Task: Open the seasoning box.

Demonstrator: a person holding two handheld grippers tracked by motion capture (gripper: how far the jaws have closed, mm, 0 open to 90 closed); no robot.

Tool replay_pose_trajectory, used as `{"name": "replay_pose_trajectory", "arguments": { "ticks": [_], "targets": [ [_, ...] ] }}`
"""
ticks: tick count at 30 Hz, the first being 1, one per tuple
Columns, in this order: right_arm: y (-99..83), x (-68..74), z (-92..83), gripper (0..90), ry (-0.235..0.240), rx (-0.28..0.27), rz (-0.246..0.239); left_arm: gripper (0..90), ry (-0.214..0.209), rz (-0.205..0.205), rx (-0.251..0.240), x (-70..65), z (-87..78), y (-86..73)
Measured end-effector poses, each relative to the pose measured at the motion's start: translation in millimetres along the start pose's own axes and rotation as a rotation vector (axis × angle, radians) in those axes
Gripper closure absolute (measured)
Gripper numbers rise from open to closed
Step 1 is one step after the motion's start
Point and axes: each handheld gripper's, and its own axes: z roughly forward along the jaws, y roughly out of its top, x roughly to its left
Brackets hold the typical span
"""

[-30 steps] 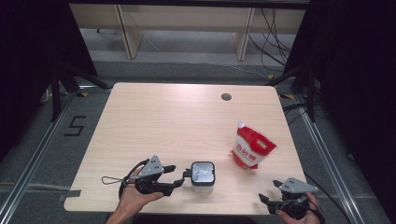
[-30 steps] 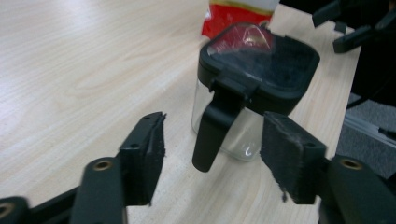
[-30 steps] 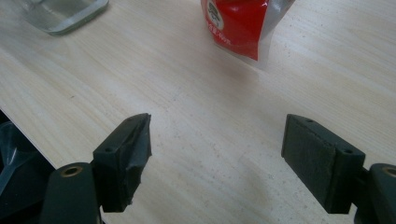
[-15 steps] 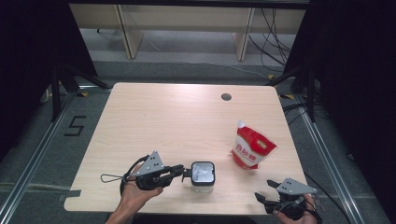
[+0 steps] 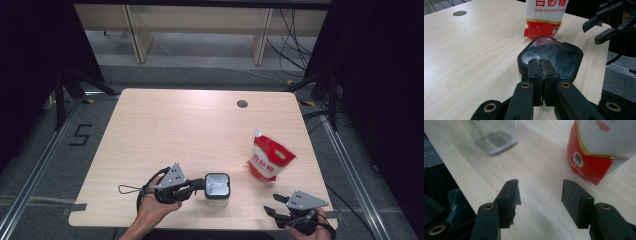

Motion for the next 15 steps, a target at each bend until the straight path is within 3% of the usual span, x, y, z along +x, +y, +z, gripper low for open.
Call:
{"name": "replay_pose_trajectory", "arguments": {
  "ticks": [1,2,3,11,12,15],
  "targets": [
    [0.0,0.0,0.0,47.5,0.000,0.000,0.000,86.5,0.000,0.004,0.002,0.6,-0.2,0.1],
    [1.1,-1.1,1.8,47.4,0.005,-0.009,-0.035,86.0,0.008,-0.009,0.002,0.5,-0.5,-0.1],
    [1.5,0.9,2.5,47.6,0.010,-0.004,-0.017,85.6,0.009,0.000,0.005,2.1,-1.1,-0.2],
    [8.1,8.9,7.2,57.2,0.020,-0.022,-0.054,87.4,0.019,0.013,0.009,4.4,-2.2,-0.3],
    [10.6,8.7,8.4,59.9,0.024,-0.038,-0.090,88.7,0.019,0.007,0.005,4.6,-2.1,-0.5],
    [13.5,10.7,8.8,62.1,0.026,-0.059,-0.088,89.0,0.021,0.005,0.007,4.2,-2.3,-0.7]
  ]
}}
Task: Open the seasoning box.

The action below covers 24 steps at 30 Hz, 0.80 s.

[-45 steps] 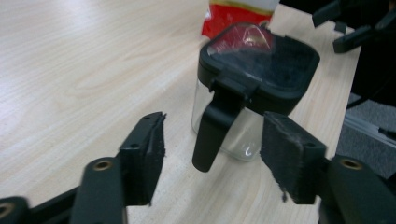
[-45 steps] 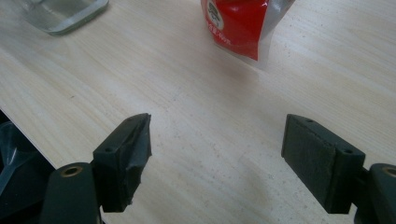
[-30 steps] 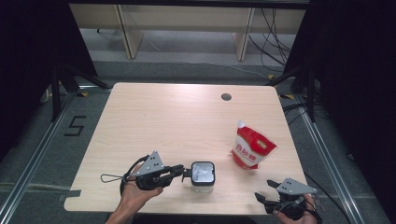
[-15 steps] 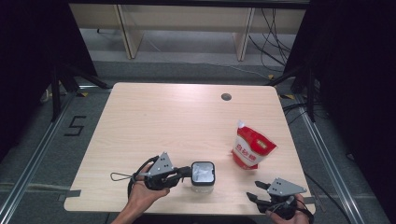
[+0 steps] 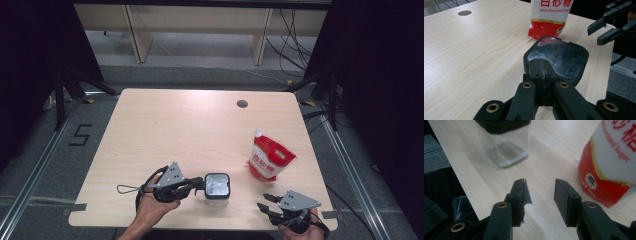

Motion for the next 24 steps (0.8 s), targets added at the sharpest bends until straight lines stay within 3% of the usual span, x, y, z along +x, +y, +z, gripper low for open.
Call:
{"name": "replay_pose_trajectory", "arguments": {
  "ticks": [2,10,13,18,21,24],
  "targets": [
    [3.6,1.6,2.2,64.5,0.006,-0.018,-0.020,89.1,0.000,0.001,0.000,0.0,0.0,0.0],
    [15.6,10.2,9.3,73.3,0.038,-0.054,-0.013,89.1,-0.006,-0.003,-0.001,2.1,-0.8,-1.5],
    [19.9,11.4,14.3,74.8,0.059,-0.081,-0.037,89.1,-0.012,-0.032,-0.011,1.8,-0.5,-2.8],
    [25.6,14.9,20.1,77.6,0.066,-0.078,-0.048,89.1,-0.012,-0.026,-0.016,3.1,-0.7,-3.6],
    [29.1,15.8,23.6,80.1,0.081,-0.093,-0.065,89.1,-0.021,-0.051,-0.025,3.8,-0.2,-5.1],
    [31.6,17.0,25.8,82.2,0.082,-0.102,-0.076,89.2,-0.004,-0.039,-0.021,2.1,-0.9,-5.1]
  ]
}}
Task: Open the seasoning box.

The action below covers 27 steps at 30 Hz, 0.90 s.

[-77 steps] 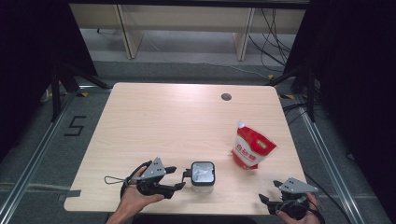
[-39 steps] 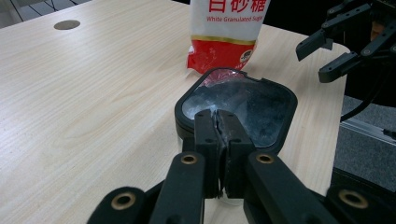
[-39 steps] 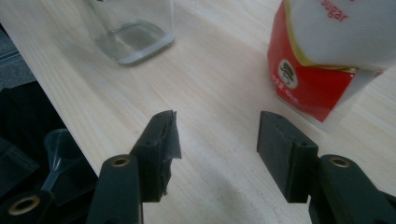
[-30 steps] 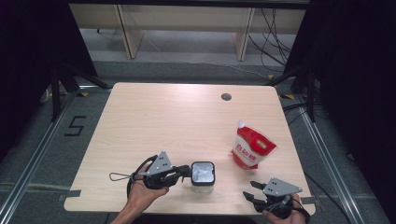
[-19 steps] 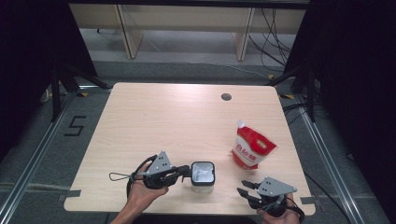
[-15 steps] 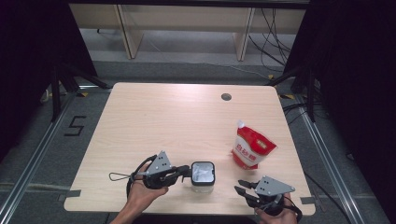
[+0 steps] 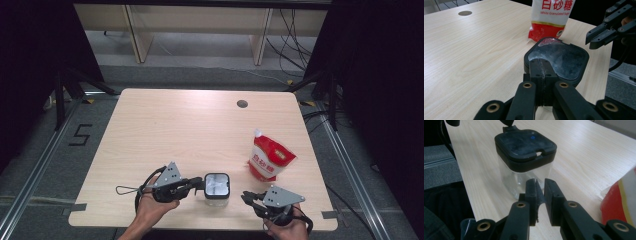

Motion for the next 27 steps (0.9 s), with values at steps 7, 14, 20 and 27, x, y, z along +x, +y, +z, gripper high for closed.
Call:
{"name": "replay_pose_trajectory", "arguments": {
  "ticks": [7,14,20,27],
  "targets": [
    [4.7,1.6,6.2,85.2,0.010,-0.006,-0.010,89.2,-0.005,0.010,-0.004,1.6,-0.4,-0.8],
    [7.9,2.5,12.4,86.4,0.024,-0.018,-0.024,89.2,-0.005,0.007,-0.028,1.3,0.5,-2.3],
    [9.3,2.1,13.6,87.4,0.026,-0.008,-0.026,89.2,-0.001,-0.012,-0.032,0.4,0.3,-3.2],
    [11.0,3.0,17.8,88.8,0.032,-0.013,-0.025,89.2,-0.007,-0.008,-0.034,1.2,0.4,-3.6]
  ]
}}
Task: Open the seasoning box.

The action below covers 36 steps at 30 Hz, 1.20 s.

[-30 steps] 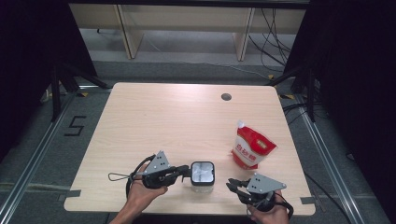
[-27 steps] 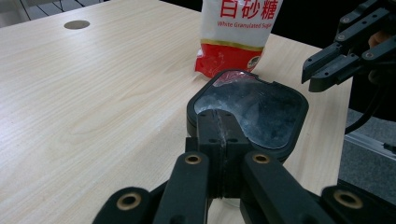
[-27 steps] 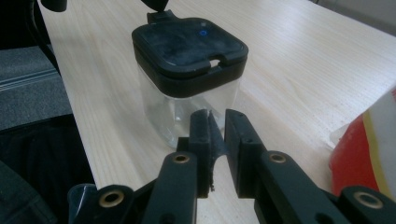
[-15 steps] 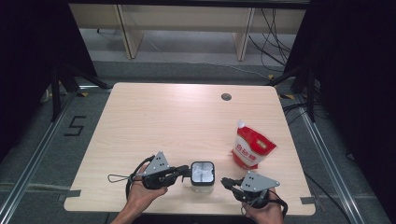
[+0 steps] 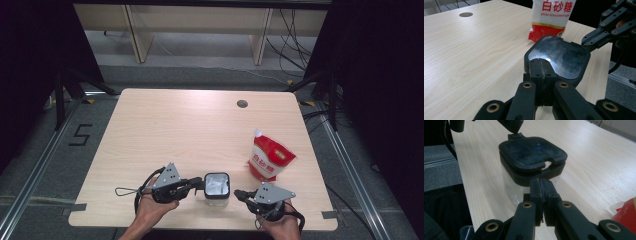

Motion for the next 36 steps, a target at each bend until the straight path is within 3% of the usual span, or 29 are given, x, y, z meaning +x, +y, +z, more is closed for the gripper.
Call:
{"name": "replay_pose_trajectory", "arguments": {
  "ticks": [2,7,11,14,18,25,26,33,36],
  "targets": [
    [0.2,-0.7,-0.2,88.9,0.001,0.011,-0.013,89.2,0.005,-0.019,0.002,-1.2,-0.1,-0.4],
    [1.9,-0.3,2.3,89.2,-0.001,0.008,-0.009,89.2,0.001,0.000,0.002,0.2,-0.3,0.0],
    [2.9,-0.2,4.9,89.4,0.007,0.011,-0.018,89.3,0.001,-0.002,0.003,0.2,-0.4,-0.1],
    [3.7,0.6,6.0,89.5,-0.008,0.005,0.001,89.2,-0.001,-0.006,0.002,0.5,-0.4,-0.3],
    [5.8,-0.4,6.9,89.4,0.001,0.010,-0.029,89.3,-0.001,-0.006,0.002,0.4,-0.4,-0.4],
    [9.3,0.0,7.5,89.5,0.003,-0.007,-0.005,89.3,0.000,-0.006,0.002,0.4,-0.4,-0.4],
    [10.6,-0.7,8.6,89.4,0.011,-0.007,-0.026,89.2,0.000,-0.006,0.002,0.4,-0.5,-0.5],
    [15.4,1.0,8.7,89.4,0.011,-0.010,-0.030,88.6,0.007,0.005,0.003,0.1,-0.6,-0.8],
    [16.6,0.8,7.6,89.4,0.019,-0.026,0.002,77.6,0.016,-0.006,0.008,3.1,-2.8,-1.3]
  ]
}}
